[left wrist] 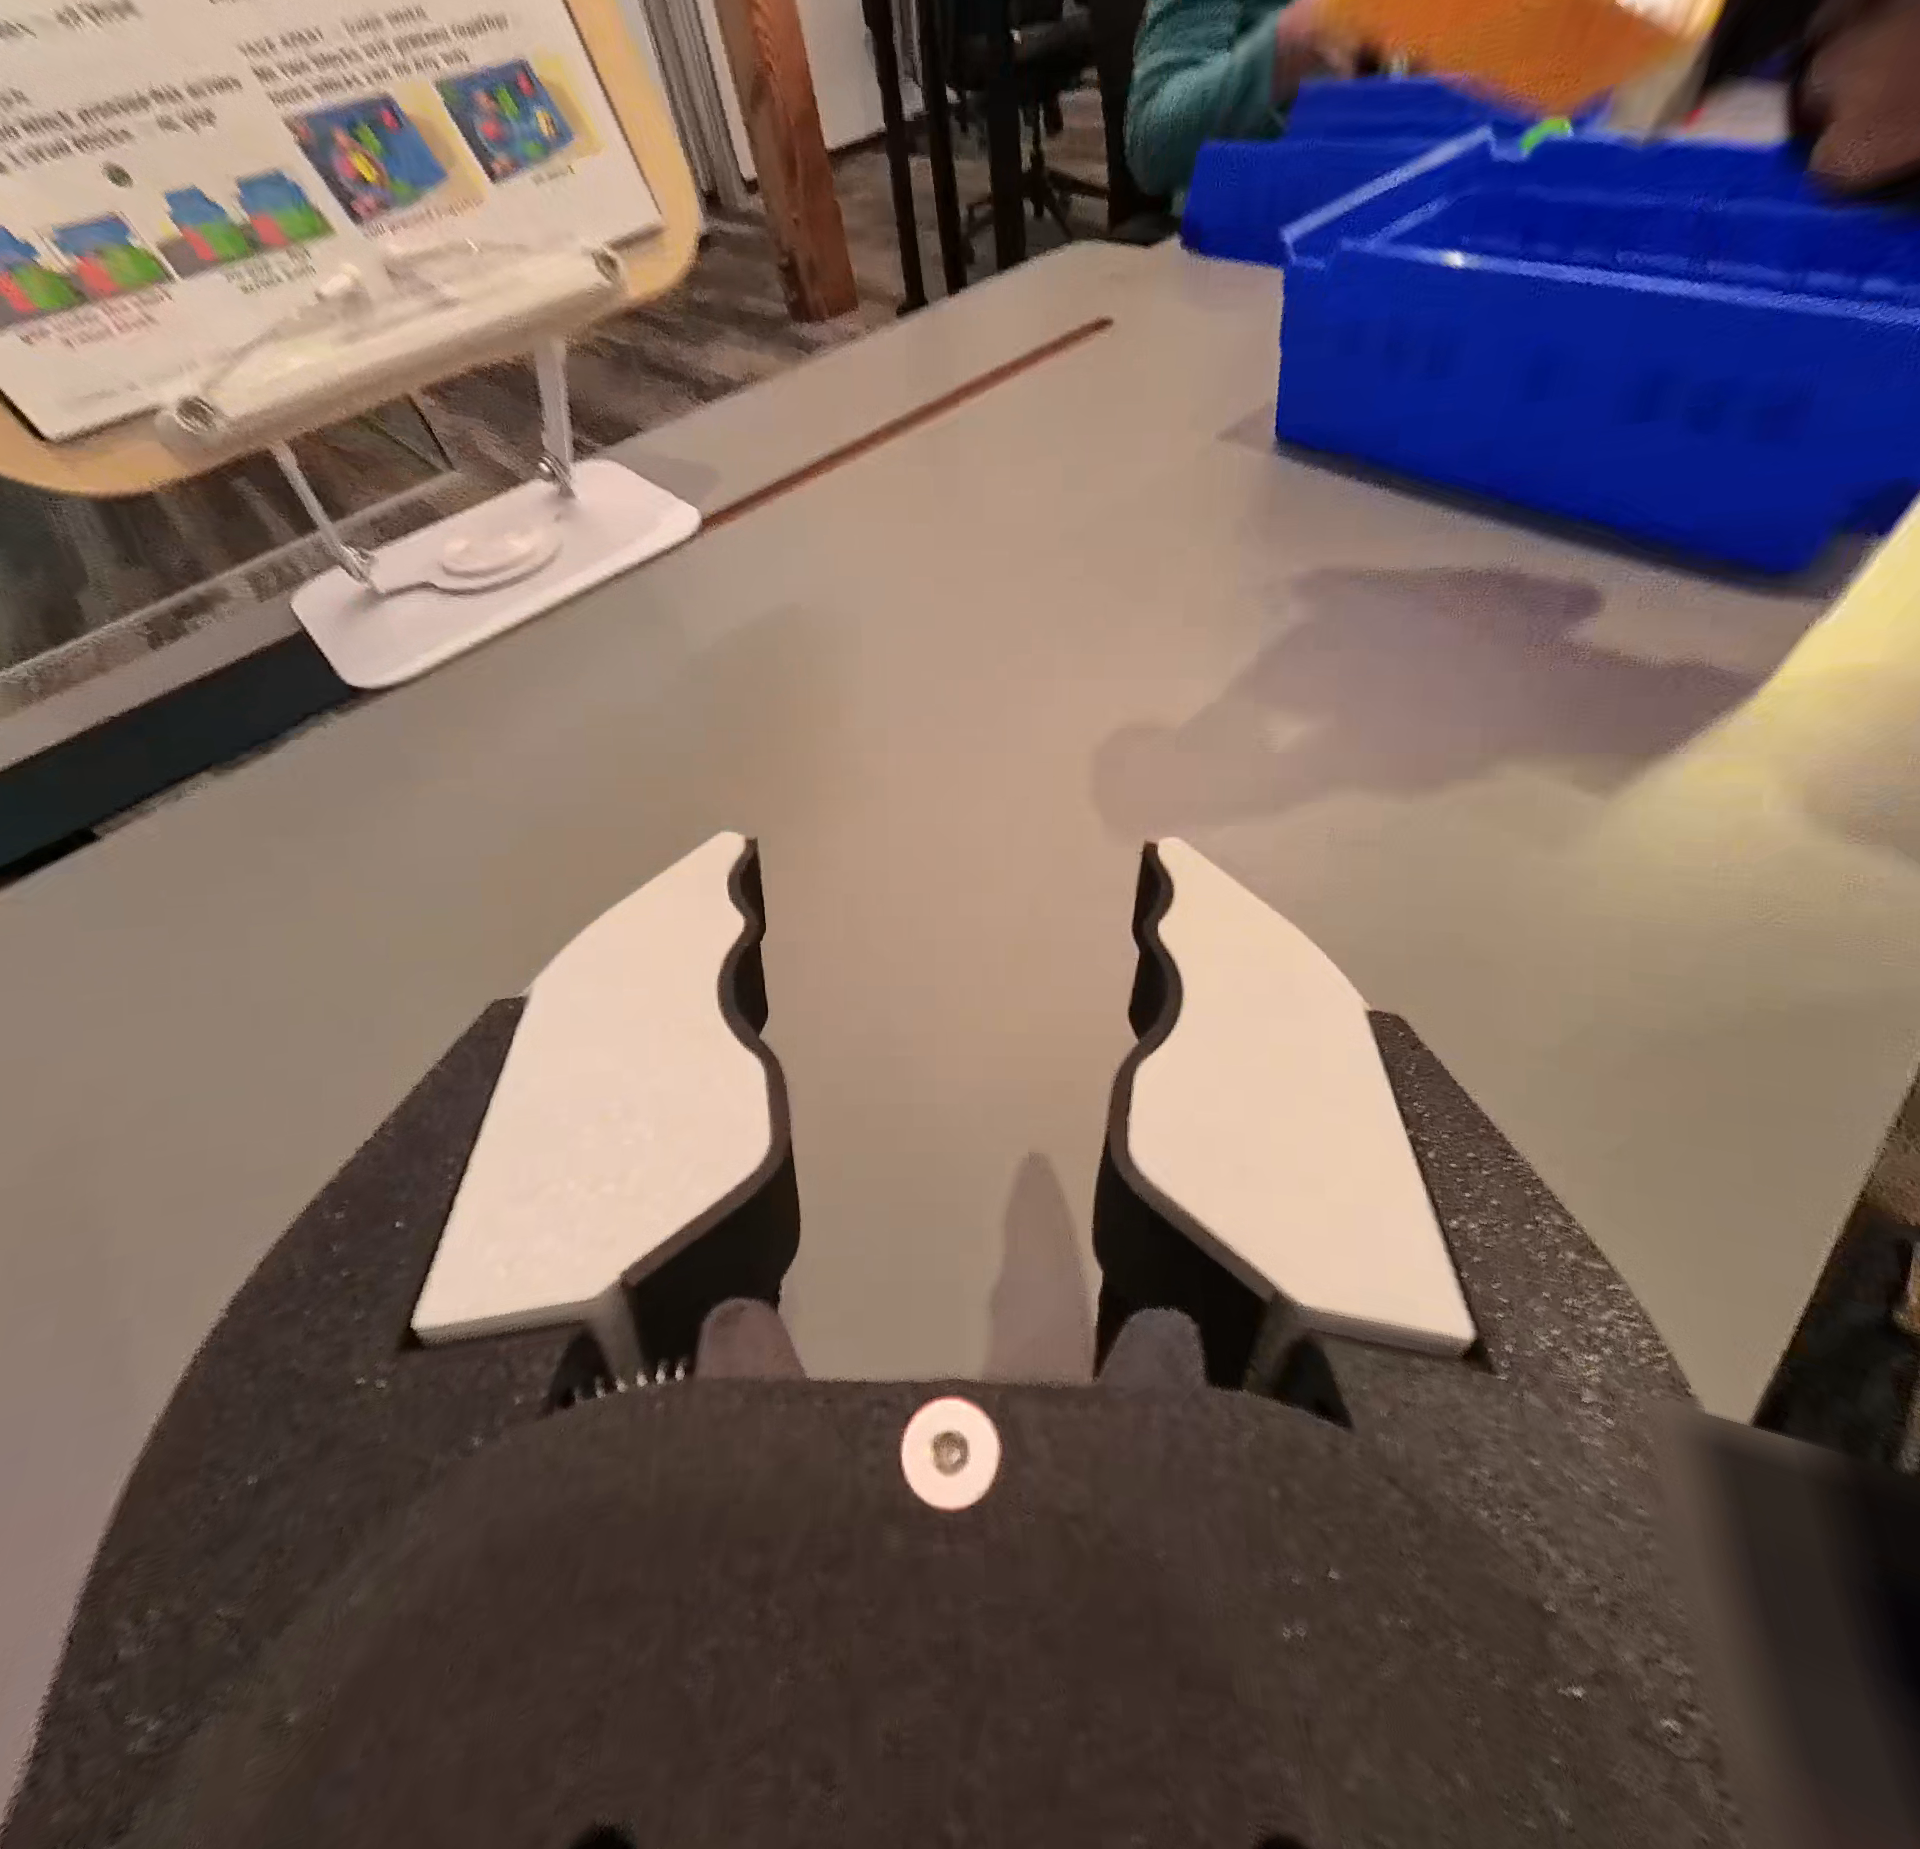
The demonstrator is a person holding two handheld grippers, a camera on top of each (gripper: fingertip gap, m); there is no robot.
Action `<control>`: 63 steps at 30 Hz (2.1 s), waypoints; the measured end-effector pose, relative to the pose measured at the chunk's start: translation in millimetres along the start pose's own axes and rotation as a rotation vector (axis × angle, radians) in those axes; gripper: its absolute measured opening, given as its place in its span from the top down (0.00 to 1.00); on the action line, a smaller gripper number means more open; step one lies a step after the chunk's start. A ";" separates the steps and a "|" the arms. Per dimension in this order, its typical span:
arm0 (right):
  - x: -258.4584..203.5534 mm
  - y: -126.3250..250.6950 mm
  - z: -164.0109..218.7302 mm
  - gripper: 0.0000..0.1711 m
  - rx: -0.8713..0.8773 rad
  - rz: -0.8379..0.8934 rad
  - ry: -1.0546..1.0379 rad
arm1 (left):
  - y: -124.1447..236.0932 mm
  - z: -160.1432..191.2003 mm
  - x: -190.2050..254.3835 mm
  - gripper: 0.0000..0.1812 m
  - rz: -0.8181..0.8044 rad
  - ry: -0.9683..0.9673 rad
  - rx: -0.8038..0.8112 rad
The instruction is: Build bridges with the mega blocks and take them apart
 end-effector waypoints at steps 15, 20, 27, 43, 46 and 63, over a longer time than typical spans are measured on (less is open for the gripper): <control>175.7 241.3 6.3 0.79 -0.474 0.531 0.256 | 34.2 23.4 11.4 0.63 0.034 0.084 -0.073; 213.6 216.8 15.8 0.78 -0.628 0.520 0.304 | 39.4 8.9 9.5 0.63 -0.031 0.054 -0.114; 246.0 205.6 31.4 0.78 -0.736 0.530 0.323 | 33.8 -18.2 16.1 0.64 -0.054 0.001 -0.101; 273.4 211.8 32.0 0.78 -0.788 0.583 0.301 | 28.3 -31.8 31.5 0.65 -0.036 -0.053 -0.108; 274.4 211.9 29.3 0.76 -0.779 0.602 0.326 | 29.9 -32.9 30.5 0.65 -0.044 -0.059 -0.108; 89.0 182.2 -45.5 0.66 -0.168 0.472 0.655 | 77.3 2.5 -20.7 0.66 -0.198 0.032 -0.043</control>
Point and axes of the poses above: each gripper's, where its closed fingertips meet, y back along the fingers, z out of its underside, x = y × z across the jaws, the point moved 4 cm from there along y, back along the fingers, and after that the axes turned 10 degrees about -y, right-handed, at the moved point
